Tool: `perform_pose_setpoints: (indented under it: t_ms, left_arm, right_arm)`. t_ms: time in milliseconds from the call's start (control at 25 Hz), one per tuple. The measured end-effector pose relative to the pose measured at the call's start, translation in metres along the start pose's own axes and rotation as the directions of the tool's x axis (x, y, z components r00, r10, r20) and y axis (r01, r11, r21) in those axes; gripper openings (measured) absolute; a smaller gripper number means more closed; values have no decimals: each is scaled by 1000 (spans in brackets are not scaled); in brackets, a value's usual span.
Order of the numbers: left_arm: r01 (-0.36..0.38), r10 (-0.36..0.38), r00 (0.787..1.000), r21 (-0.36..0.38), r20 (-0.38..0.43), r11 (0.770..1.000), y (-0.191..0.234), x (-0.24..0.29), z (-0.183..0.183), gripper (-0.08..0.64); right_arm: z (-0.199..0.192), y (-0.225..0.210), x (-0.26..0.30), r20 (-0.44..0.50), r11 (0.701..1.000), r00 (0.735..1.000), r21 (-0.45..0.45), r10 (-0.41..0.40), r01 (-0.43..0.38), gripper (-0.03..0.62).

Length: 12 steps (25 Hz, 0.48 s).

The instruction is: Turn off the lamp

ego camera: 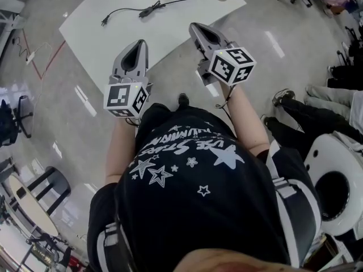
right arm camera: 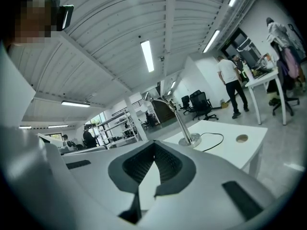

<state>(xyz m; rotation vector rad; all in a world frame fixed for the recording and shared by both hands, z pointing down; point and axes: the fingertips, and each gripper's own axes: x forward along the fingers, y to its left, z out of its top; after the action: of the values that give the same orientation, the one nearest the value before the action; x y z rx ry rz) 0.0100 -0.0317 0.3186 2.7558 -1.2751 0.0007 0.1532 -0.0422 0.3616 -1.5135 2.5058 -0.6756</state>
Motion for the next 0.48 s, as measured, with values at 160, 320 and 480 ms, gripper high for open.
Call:
perform_pose_setpoints:
  t_ms: [160,320,480]
  left_arm:
    - [-19,19,1000,1,-18,1000,6,2,-5,11]
    - [-27,27,999,3,-17,1000,6,4,-8,11]
    - [-30,30,999,-7,-17,1000,17,13,-18,11]
  right_arm:
    - [-3,3,9,-15,1000,1000,-1,21,-21,5]
    - [-6,6,10,-25,999,999,-28,34,-35,5]
    - [-9,4,20,-32,998,999,-48,30,-31,5]
